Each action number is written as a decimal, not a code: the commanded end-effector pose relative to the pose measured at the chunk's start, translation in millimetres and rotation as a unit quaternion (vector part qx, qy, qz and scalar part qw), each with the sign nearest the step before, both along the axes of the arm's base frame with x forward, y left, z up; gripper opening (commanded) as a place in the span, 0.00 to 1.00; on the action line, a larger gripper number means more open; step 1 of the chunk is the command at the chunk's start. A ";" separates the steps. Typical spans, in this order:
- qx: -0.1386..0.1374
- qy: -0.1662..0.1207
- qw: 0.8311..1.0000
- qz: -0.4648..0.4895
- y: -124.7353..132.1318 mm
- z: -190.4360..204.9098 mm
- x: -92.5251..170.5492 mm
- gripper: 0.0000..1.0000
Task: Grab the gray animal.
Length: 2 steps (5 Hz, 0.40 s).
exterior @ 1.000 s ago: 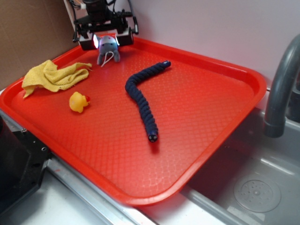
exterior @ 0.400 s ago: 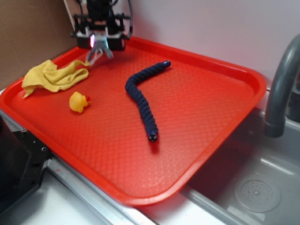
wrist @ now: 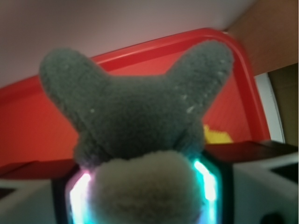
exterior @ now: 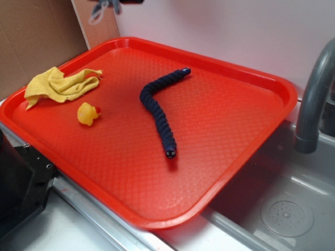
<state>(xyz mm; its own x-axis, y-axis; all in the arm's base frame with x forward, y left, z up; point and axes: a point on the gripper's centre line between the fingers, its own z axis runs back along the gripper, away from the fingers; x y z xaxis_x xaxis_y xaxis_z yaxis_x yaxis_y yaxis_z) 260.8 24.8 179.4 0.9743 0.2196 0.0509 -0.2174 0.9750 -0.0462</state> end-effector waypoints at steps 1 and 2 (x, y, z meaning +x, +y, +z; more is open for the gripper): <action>-0.036 -0.023 0.993 -0.108 -23.4 32.2 -51.1 0.00; -0.007 -0.029 0.992 -0.125 -25.7 37.4 -67.2 0.00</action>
